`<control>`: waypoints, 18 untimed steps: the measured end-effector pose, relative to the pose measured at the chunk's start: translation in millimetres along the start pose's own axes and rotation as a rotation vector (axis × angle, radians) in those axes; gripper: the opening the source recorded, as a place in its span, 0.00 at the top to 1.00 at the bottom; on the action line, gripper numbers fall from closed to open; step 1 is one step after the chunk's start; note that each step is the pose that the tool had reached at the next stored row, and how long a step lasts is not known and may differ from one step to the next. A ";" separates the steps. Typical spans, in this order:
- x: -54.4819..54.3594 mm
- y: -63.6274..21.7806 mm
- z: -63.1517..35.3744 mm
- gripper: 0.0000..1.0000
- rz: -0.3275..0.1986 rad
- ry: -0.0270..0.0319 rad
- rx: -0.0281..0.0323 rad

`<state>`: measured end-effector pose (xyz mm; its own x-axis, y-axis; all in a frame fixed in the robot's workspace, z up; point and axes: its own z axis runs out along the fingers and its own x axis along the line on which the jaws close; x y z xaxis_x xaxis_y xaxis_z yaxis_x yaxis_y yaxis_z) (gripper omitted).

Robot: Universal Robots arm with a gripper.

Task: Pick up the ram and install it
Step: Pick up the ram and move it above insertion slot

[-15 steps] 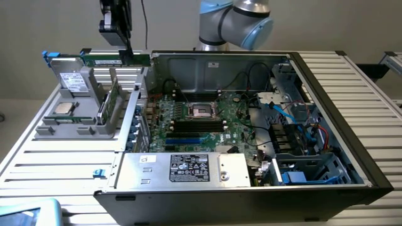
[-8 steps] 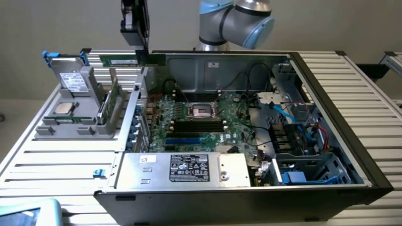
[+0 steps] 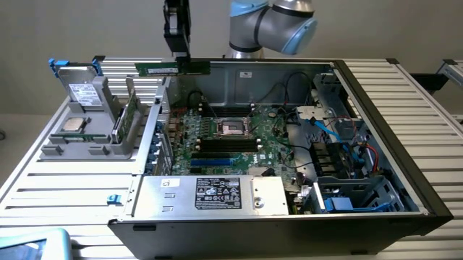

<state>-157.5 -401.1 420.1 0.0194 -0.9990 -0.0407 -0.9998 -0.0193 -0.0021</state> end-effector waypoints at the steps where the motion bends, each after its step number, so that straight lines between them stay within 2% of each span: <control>1: 0.1 -4.4 0.0 0.87 0.000 -0.0017 0.0013; 6: 0.5 -27.3 0.6 0.87 0.000 -0.0059 0.0035; 18: 1.7 -81.6 5.4 0.87 0.000 -0.0063 0.0034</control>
<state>-75.8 -401.0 414.9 0.0196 -0.9987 -0.0470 -0.9998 -0.0193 -0.0055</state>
